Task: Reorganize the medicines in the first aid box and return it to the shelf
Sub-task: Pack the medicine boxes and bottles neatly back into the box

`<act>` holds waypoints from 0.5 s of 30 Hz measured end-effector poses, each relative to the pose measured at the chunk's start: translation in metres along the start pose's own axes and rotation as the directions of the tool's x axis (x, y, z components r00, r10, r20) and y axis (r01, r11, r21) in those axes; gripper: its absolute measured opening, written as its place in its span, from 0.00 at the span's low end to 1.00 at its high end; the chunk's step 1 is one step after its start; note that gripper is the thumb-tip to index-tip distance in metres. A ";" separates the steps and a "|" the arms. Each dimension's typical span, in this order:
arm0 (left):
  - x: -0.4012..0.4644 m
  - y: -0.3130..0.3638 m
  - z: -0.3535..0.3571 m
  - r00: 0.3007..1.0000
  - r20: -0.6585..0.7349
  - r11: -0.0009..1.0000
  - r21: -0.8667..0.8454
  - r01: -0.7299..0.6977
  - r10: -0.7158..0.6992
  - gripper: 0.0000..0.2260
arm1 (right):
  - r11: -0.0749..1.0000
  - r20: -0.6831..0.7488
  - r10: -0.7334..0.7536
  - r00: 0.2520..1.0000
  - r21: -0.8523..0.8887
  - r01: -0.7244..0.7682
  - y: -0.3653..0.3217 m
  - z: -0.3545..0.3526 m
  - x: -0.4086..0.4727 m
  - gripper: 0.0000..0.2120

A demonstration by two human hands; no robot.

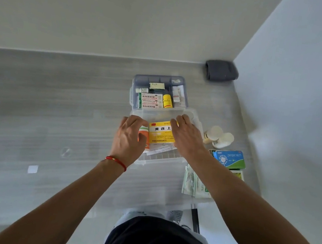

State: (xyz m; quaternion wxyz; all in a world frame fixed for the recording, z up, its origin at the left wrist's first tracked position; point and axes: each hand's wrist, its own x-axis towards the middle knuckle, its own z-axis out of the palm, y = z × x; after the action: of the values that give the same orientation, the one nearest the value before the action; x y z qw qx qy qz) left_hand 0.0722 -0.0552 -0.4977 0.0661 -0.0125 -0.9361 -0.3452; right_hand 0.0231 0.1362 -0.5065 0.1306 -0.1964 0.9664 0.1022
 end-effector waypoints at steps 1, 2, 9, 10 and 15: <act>-0.001 -0.001 0.001 1.000 -0.001 1.000 0.009 0.000 0.000 0.14 | 1.000 0.001 -0.006 1.000 -0.005 0.006 0.000 -0.001 -0.001 0.29; -0.001 -0.002 0.002 1.000 -0.006 1.000 0.014 -0.004 0.004 0.14 | 1.000 -0.008 -0.012 1.000 -0.012 0.012 0.000 -0.001 -0.001 0.27; -0.004 -0.004 0.007 0.999 -0.001 0.999 0.025 -0.042 0.042 0.14 | 0.943 0.175 0.006 0.985 0.327 -0.064 -0.008 -0.005 -0.005 0.09; -0.005 -0.004 0.007 0.999 -0.002 0.998 0.029 -0.051 0.051 0.14 | 0.928 0.231 0.002 0.973 0.363 -0.088 -0.009 -0.004 -0.004 0.10; -0.012 -0.006 0.012 0.995 0.018 0.992 0.083 -0.096 0.095 0.14 | 0.886 0.358 0.005 0.934 0.432 -0.170 -0.006 0.002 -0.002 0.14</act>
State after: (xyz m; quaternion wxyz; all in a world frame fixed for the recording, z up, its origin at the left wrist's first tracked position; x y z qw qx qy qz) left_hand 0.0819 -0.0522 -0.5120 0.0766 -0.0571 -0.9486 -0.3018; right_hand 0.0278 0.1323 -0.5086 0.3365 -0.0945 0.9328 -0.0884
